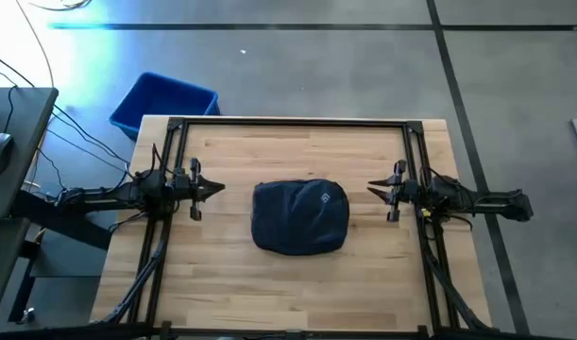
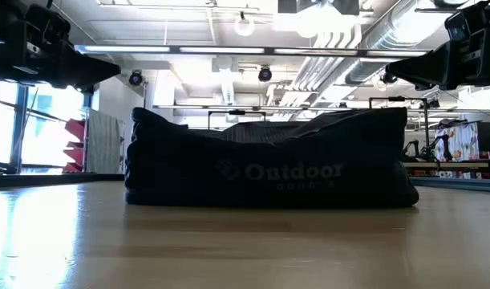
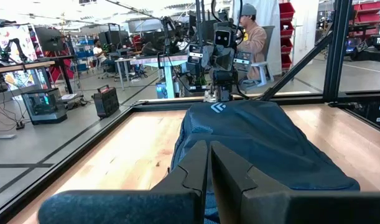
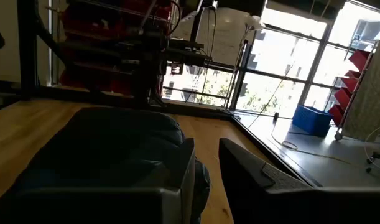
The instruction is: Unpack backpack
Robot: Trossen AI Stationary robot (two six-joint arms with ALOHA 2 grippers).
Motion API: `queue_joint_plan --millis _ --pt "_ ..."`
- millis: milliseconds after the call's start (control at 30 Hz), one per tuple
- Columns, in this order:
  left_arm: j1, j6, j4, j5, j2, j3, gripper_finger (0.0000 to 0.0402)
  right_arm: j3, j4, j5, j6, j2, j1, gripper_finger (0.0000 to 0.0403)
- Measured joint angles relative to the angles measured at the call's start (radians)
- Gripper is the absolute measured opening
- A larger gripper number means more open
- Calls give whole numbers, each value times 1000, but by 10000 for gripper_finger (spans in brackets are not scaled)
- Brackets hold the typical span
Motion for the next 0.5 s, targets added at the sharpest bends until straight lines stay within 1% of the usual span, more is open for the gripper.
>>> queue_joint_plan --millis 100,267,433,500 --pt "0 4 0 0 0 0 0 0 0 0 0 0 0 59" --pt "0 132 3 -41 0 0 0 0 0 0 0 0 0 59" --pt "0 118 3 -47 0 0 0 0 38 -2 -28 0 0 59" --pt "0 98 3 -47 0 0 0 0 88 -60 0 1 0 59"
